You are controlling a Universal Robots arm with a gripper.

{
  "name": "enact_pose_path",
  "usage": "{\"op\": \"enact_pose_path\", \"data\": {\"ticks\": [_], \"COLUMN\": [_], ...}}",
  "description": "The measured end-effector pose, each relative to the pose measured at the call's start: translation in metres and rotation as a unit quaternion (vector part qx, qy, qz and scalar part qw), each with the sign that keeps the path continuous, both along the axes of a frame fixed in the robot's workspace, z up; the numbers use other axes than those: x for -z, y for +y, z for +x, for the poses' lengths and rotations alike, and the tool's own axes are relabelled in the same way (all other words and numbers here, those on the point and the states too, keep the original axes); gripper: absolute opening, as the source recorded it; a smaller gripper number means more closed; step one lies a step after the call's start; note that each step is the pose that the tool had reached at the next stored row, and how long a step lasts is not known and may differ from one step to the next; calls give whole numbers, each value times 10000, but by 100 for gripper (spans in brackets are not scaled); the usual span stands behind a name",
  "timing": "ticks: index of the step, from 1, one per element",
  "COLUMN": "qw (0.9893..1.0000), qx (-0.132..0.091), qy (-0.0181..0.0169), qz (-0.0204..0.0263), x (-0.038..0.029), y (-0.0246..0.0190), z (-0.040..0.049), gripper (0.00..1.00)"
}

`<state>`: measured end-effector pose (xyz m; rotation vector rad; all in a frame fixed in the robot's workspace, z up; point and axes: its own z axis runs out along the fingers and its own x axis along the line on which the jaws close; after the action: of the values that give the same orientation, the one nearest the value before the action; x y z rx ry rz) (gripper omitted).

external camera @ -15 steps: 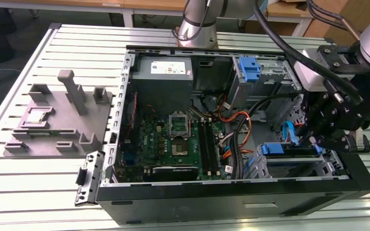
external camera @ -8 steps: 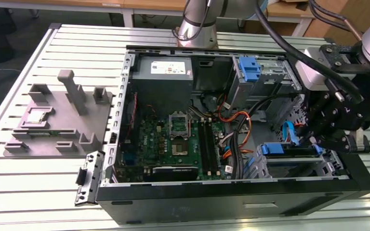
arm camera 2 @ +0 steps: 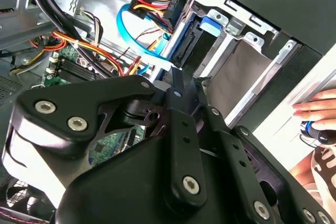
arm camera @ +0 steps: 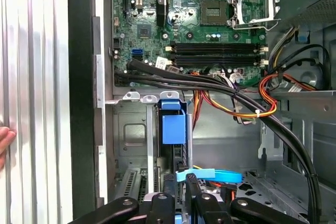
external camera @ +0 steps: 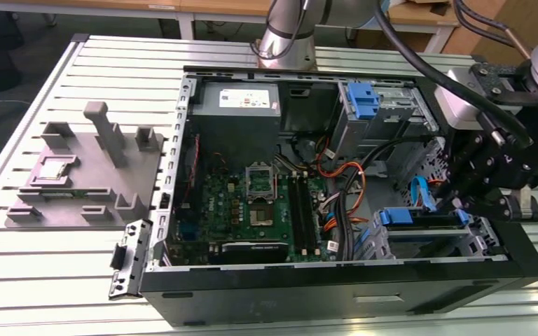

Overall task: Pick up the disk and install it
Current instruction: 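Insert the first disk wire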

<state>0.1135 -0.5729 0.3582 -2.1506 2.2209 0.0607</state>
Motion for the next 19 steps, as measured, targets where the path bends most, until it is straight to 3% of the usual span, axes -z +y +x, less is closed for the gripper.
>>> {"op": "enact_pose_path", "data": {"ticks": [7, 19], "qw": [10000, 10000], "qx": [16, 17], "qy": [9, 18], "qz": [0, 0], "x": [7, 10], "y": [34, 38], "z": [5, 43], "gripper": [24, 24]}}
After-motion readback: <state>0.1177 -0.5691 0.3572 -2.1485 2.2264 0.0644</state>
